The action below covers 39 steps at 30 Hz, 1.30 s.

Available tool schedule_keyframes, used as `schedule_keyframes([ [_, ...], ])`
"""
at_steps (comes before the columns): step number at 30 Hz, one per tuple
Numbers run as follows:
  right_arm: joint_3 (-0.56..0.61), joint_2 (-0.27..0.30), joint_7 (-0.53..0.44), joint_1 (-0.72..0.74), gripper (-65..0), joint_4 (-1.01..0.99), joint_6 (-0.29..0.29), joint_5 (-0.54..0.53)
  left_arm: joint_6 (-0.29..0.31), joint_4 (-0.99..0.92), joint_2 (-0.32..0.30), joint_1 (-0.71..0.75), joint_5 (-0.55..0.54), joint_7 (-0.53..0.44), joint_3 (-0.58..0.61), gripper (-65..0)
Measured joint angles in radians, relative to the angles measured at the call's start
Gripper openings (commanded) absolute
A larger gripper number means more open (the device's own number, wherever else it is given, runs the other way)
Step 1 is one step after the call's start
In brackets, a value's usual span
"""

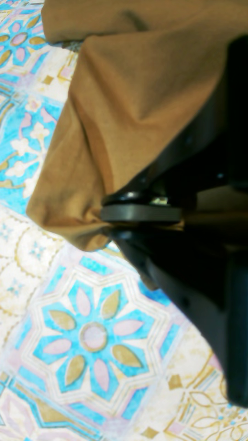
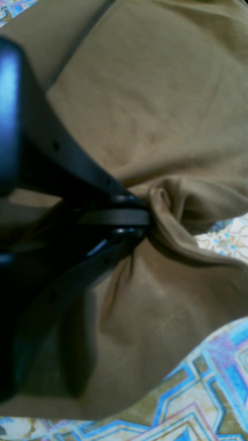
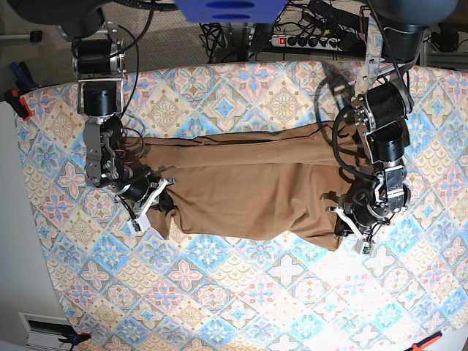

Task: Layout the t-shirt on the table in an organized manner, then fold the t-shirt properly
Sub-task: 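Release with the left gripper and grasp the hem corner nearest it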

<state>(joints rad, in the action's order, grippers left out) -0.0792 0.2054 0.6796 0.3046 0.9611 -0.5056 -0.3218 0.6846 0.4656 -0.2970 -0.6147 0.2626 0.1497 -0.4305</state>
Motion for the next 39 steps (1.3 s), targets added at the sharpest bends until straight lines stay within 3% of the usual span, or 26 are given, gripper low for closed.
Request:
schedule_keyframes([
  [4,0.000,0.000,0.000,0.000,-65.0,0.000,0.000,0.000,0.010,0.091,0.013,0.021,0.029,0.048,0.001,-65.0],
  [12,0.000,0.000,0.000,0.000,-65.0,0.000,0.000,-0.003,0.019,0.522,0.090,0.147,0.029,0.060,0.002,-65.0],
  [18,0.000,0.000,0.000,0.000,-65.0,0.000,0.000,-0.003,0.018,0.642,0.124,0.180,0.030,0.061,-0.079,-65.0],
  [27,0.000,-0.001,-0.004,0.000,-65.0,0.000,0.000,-0.003,0.026,0.850,0.145,0.459,0.031,0.060,-0.008,-65.0],
  [36,0.000,-0.001,-0.004,0.000,-65.0,-0.001,0.000,-0.003,0.022,0.900,0.134,0.554,0.037,0.057,-0.014,-65.0],
  [37,0.000,-0.001,-0.003,0.000,-65.0,-0.001,0.000,-0.003,0.022,0.901,0.134,0.554,0.037,0.057,-0.014,-64.2],
  [39,0.000,0.000,-0.003,0.000,-65.0,-0.002,0.000,-0.003,0.019,0.921,0.136,0.552,0.037,0.066,-0.015,-46.3],
])
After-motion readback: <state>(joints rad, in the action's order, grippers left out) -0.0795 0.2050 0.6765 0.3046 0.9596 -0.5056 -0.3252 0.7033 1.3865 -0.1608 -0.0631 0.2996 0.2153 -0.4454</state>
